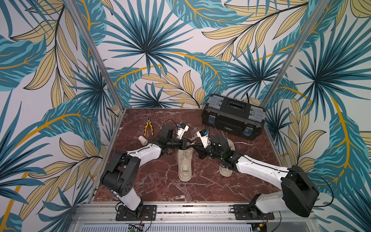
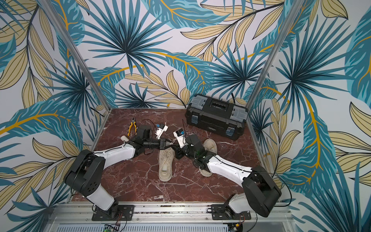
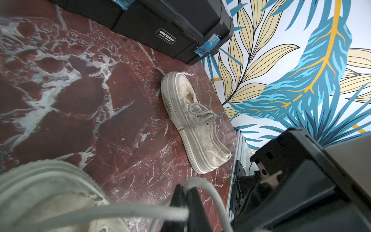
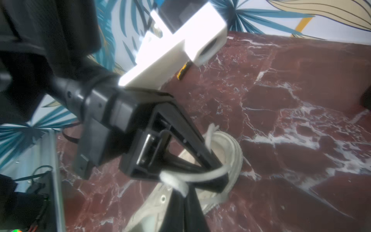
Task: Tie the shoes
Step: Cross the shoelace with the shoelace.
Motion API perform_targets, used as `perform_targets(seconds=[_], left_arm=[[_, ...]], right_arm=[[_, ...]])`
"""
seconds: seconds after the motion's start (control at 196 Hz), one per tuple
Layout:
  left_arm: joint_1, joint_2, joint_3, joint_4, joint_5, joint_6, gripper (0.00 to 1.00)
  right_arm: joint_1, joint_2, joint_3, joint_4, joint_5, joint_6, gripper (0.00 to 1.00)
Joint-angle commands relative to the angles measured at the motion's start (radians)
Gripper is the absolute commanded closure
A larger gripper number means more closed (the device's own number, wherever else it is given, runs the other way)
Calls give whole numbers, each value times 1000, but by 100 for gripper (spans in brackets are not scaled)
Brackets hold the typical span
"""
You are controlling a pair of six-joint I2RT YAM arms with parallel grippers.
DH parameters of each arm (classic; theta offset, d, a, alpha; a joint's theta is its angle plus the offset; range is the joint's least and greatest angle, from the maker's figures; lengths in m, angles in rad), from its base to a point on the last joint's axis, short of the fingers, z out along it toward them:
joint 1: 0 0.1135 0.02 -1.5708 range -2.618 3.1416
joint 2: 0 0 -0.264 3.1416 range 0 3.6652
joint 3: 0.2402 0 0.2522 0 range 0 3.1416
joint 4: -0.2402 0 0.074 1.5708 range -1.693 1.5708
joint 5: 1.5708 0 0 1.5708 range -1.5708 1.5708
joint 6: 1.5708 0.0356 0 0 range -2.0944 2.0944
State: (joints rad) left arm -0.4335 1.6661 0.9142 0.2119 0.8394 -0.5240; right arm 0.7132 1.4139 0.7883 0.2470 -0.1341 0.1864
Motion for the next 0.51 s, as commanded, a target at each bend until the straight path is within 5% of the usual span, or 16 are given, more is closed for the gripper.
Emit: perform_targets(seconds=[0.0, 0.505], left_arm=[[1, 35, 49, -12, 33, 12, 100], [33, 99, 103, -61, 86, 44, 100]], right_arm=[[41, 8, -30, -40, 195, -83, 100], [155, 127, 11, 88, 319, -136, 100]])
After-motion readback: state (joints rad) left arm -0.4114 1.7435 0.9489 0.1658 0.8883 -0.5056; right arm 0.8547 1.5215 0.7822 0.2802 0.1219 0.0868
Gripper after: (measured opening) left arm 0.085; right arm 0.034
